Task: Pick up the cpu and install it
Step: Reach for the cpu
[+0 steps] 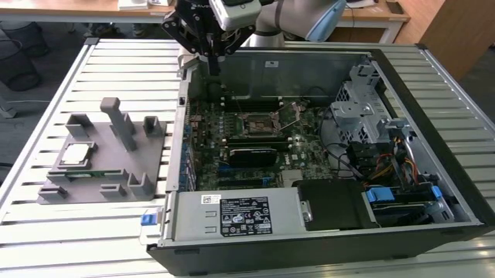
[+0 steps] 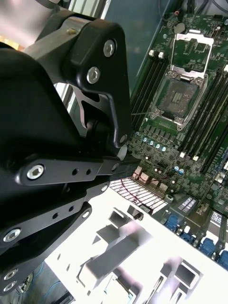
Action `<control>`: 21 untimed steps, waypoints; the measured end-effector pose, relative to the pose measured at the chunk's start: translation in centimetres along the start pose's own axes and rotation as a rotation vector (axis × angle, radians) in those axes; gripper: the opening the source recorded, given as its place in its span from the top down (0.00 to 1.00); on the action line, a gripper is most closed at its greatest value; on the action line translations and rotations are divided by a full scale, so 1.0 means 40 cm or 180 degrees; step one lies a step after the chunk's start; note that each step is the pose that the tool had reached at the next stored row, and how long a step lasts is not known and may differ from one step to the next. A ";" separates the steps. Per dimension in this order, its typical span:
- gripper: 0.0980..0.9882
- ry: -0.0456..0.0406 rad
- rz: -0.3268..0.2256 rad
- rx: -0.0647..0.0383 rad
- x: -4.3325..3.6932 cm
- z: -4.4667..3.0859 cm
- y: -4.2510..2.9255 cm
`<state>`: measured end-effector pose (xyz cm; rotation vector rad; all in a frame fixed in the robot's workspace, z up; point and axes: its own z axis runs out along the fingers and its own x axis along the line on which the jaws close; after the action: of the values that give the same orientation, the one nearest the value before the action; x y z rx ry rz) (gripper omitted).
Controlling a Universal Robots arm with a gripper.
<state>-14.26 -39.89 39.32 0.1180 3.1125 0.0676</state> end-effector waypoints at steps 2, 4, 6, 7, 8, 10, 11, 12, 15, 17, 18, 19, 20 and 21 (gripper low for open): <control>0.99 0.0000 0.0000 0.0000 0.003 0.000 0.000; 0.99 0.0000 0.0000 0.0000 0.006 0.000 0.000; 0.99 0.0000 0.0000 0.0000 0.008 0.000 -0.001; 0.99 0.0000 0.0000 0.0000 0.009 0.000 -0.001; 0.99 0.0000 0.0000 0.0000 0.010 0.000 -0.001; 0.99 0.0000 0.0000 0.0000 0.012 0.000 -0.001; 0.99 0.0000 0.0000 0.0000 0.013 0.000 -0.001; 0.99 0.0000 0.0000 0.0000 0.015 0.000 -0.001; 0.99 0.0000 0.0000 0.0000 0.019 0.000 -0.002; 0.99 0.0000 0.0000 0.0000 0.023 0.000 -0.002; 0.99 0.0000 0.0000 0.0000 0.025 0.000 -0.002; 0.99 0.0000 0.0000 0.0000 0.027 0.000 -0.002; 0.99 0.0000 0.0000 0.0000 0.029 0.000 -0.002; 0.99 0.0000 0.0000 0.0000 0.031 0.000 -0.002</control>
<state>-15.51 -39.89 39.29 0.1181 3.1125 0.0677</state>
